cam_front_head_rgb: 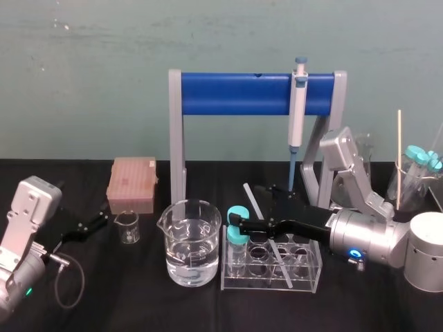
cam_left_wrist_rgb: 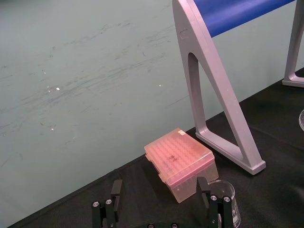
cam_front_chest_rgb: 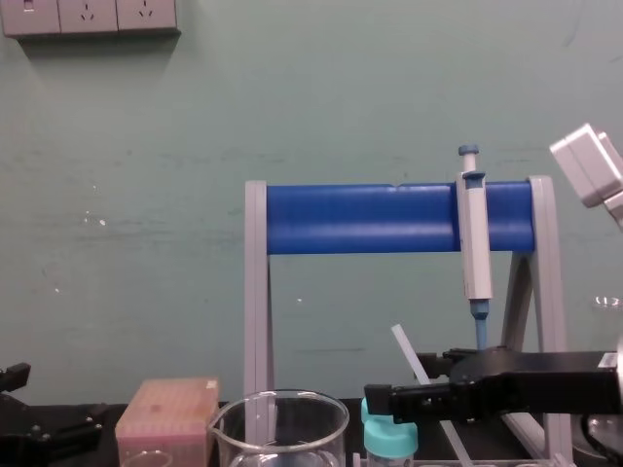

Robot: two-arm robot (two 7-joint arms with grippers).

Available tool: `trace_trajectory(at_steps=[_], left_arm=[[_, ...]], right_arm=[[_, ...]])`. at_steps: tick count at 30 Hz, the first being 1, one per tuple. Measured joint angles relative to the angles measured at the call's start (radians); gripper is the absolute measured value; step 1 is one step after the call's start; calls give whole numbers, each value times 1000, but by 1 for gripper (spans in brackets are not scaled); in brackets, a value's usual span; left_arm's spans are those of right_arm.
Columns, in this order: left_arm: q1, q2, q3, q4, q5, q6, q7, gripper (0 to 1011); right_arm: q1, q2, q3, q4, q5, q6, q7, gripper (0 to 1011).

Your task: Pick up the stirring rod with one hand, then place it down.

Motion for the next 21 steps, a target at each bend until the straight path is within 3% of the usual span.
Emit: trace_trajectory(at_steps=[13, 21], left_arm=[[0, 0, 0, 0, 0, 0, 0, 1000], [0, 0, 0, 0, 0, 0, 0, 1000]], right_arm=[[3, -1, -5, 4, -6, -5, 3, 995], [2, -1, -3, 2, -5, -4, 2, 812]])
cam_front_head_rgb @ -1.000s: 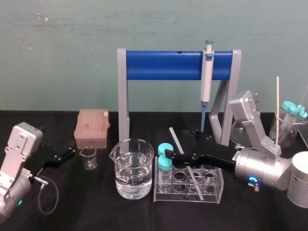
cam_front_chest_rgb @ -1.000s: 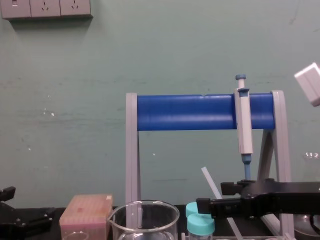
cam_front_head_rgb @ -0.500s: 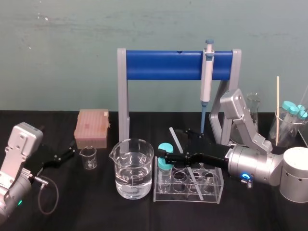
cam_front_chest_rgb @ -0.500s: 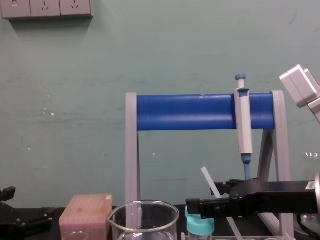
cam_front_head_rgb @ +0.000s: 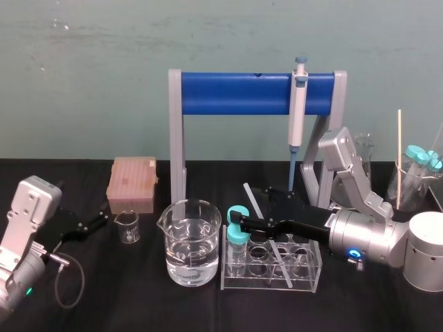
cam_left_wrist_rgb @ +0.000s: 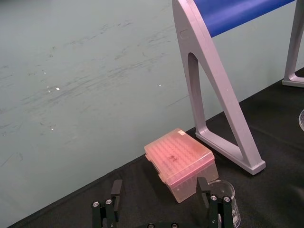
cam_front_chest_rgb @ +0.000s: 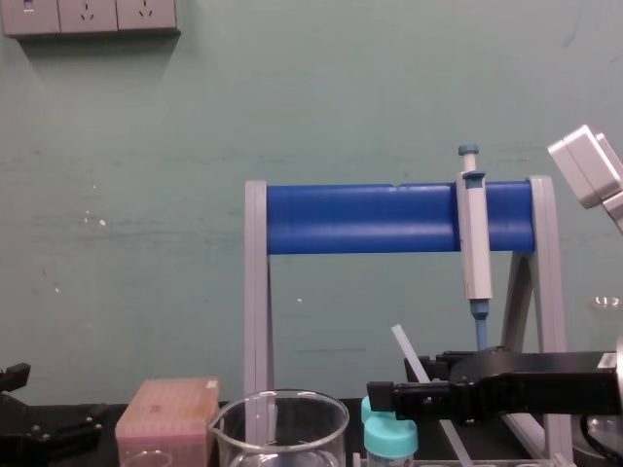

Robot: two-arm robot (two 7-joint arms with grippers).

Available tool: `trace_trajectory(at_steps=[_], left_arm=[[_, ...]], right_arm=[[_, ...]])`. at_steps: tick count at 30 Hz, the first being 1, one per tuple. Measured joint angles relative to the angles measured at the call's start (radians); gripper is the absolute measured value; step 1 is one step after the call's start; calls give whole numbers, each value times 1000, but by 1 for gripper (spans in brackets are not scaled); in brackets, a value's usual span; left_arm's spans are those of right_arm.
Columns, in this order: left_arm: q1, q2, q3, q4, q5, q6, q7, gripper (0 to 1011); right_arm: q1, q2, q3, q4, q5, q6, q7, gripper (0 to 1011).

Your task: Pick up the stirring rod with one hand, then place it down.

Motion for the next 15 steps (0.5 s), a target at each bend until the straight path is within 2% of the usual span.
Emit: trace_trajectory(at_steps=[15], left_arm=[[0, 0, 0, 0, 0, 0, 0, 1000]], right_arm=[[-1, 1, 1, -2, 3, 1, -1, 345]])
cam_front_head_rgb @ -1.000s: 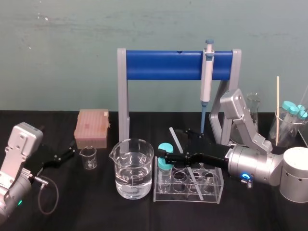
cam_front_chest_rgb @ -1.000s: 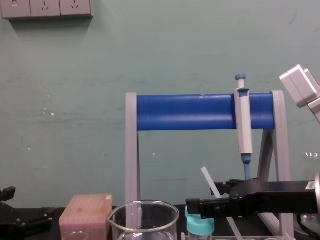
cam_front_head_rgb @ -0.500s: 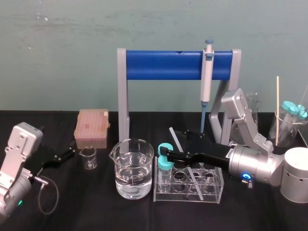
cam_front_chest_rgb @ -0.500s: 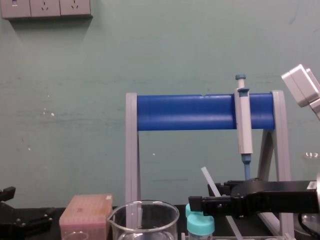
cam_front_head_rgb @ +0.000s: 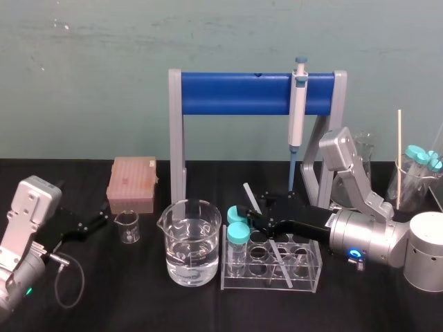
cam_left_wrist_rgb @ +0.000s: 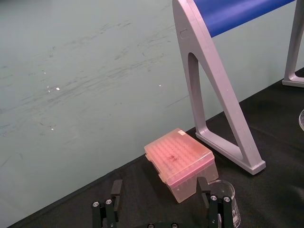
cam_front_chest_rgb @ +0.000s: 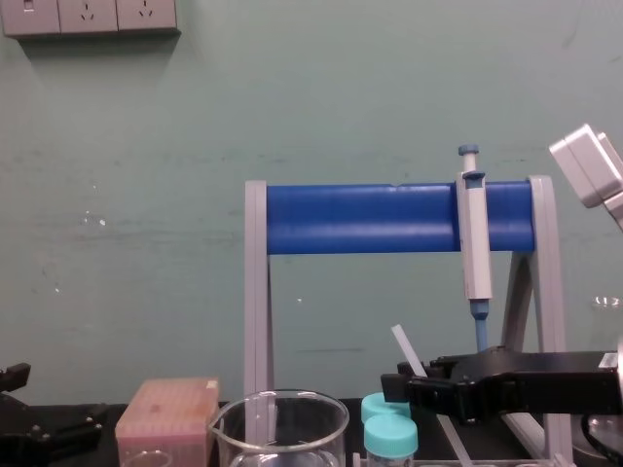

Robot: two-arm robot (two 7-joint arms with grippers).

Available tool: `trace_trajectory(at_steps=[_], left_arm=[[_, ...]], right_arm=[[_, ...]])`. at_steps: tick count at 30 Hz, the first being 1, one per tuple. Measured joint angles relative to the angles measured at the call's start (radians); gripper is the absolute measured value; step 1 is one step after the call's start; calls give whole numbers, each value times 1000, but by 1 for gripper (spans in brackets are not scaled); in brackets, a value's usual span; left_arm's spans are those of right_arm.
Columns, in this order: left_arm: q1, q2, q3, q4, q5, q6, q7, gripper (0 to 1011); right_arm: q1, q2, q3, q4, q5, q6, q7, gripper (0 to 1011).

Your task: Pick up the stirring rod with one hand, then place it down.

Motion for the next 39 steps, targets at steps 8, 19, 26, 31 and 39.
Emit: trace_trajectory(at_steps=[8, 19, 26, 31, 39], left_arm=[[0, 0, 0, 0, 0, 0, 0, 1000], [0, 0, 0, 0, 0, 0, 0, 1000], [0, 0, 0, 0, 0, 0, 0, 1000], [0, 0, 0, 0, 0, 0, 0, 1000], [0, 0, 0, 0, 0, 0, 0, 1000]], right_arm=[[0, 0, 0, 0, 0, 0, -1, 95], [-23, -1, 17, -13, 10, -45, -8, 72], [-85, -3, 60, -45, -12, -202, -43, 71], [-137, -8, 108, -70, 8, -293, -40, 71], [-195, -5, 163, -119, 60, -327, -17, 71]])
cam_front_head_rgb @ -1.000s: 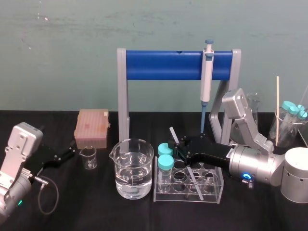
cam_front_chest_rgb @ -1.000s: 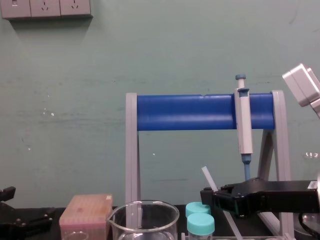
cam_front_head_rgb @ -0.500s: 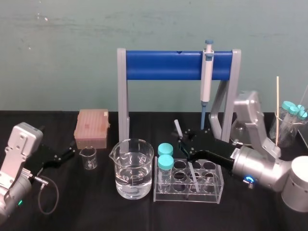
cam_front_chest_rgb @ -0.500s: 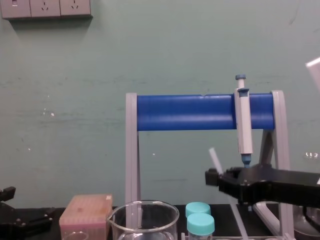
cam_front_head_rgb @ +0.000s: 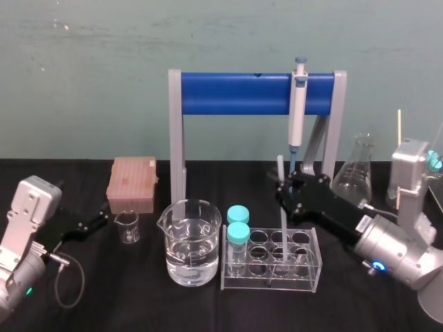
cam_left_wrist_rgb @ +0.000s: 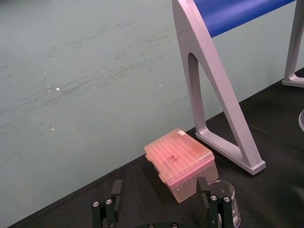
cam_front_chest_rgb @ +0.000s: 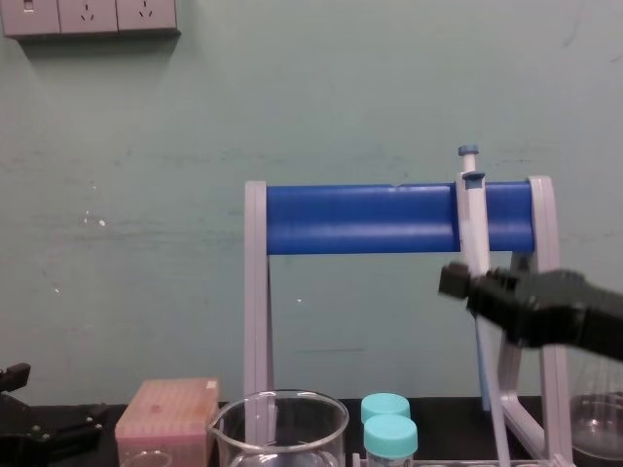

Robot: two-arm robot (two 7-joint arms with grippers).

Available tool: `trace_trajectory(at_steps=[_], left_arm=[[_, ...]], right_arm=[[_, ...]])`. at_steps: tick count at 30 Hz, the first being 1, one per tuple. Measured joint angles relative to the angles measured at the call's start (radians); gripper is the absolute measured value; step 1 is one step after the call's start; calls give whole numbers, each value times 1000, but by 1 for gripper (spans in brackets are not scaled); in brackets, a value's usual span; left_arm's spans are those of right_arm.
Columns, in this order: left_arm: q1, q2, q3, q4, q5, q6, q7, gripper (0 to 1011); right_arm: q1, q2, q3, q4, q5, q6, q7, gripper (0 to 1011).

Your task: Pick up the stirring rod with one hand, then place it down.

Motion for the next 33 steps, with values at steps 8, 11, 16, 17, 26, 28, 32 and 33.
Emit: trace_trajectory(at_steps=[8, 11, 16, 17, 26, 28, 32, 33], left_arm=[[0, 0, 0, 0, 0, 0, 0, 1000], [0, 0, 0, 0, 0, 0, 0, 1000], [0, 0, 0, 0, 0, 0, 0, 1000], [0, 0, 0, 0, 0, 0, 0, 1000], [0, 0, 0, 0, 0, 0, 0, 1000], [0, 0, 0, 0, 0, 0, 0, 1000], [0, 0, 0, 0, 0, 0, 0, 1000], [0, 0, 0, 0, 0, 0, 0, 1000]], right_arm=[[-7, 0, 62, -74, 71, -3, 8, 71], [2, 2, 84, -102, 93, -1, 7, 71], [13, 15, 106, -130, 110, -1, 7, 71], [14, 18, 108, -133, 110, -1, 7, 71], [17, 37, 113, -144, 117, 4, 11, 71], [17, 39, 113, -144, 117, 5, 12, 71], [18, 45, 112, -144, 117, 7, 14, 70], [18, 46, 112, -144, 117, 8, 14, 71]])
